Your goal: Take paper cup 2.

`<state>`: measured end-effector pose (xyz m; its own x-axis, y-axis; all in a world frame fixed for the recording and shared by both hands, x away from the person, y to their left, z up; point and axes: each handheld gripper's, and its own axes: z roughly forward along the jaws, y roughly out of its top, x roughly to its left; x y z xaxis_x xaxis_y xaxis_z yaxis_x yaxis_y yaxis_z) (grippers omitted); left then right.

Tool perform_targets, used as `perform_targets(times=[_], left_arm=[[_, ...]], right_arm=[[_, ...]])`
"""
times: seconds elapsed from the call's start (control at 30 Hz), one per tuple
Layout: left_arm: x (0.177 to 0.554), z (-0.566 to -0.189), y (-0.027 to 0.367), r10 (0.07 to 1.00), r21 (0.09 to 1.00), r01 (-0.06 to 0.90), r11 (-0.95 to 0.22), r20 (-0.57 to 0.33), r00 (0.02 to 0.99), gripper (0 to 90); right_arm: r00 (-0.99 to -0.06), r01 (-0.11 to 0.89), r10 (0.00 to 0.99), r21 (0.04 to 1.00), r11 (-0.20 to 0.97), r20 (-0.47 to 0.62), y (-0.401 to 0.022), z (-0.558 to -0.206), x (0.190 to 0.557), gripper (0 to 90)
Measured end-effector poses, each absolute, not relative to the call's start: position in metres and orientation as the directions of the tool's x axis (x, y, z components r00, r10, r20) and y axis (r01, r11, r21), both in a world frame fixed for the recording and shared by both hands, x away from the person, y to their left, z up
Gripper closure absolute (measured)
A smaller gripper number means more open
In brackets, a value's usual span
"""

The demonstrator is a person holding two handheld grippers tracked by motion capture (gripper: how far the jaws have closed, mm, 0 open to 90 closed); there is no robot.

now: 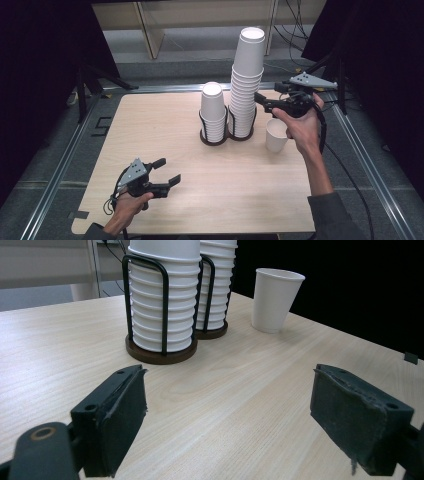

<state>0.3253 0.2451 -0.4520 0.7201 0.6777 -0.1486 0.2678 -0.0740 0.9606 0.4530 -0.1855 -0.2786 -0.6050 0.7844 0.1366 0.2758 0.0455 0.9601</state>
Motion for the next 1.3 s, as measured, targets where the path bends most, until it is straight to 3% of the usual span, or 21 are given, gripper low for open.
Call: perform_targets(times=[0.43, 1.3], left_arm=[[0.326, -0.453, 0.244, 0.666, 0.963, 0.262, -0.058, -0.158, 0.729, 14.4], [0.326, -0.453, 0.242, 0.658, 0.962, 0.266, -0.06, -0.162, 0.735, 14.4]], right_arm=[[-0.59, 0.267, 0.797, 0.963, 0.044, 0.128, -0.168, -0.24, 0.487, 15.2], [-0.574, 0.271, 0.815, 0.958, 0.095, 0.081, -0.139, -0.224, 0.536, 13.4]])
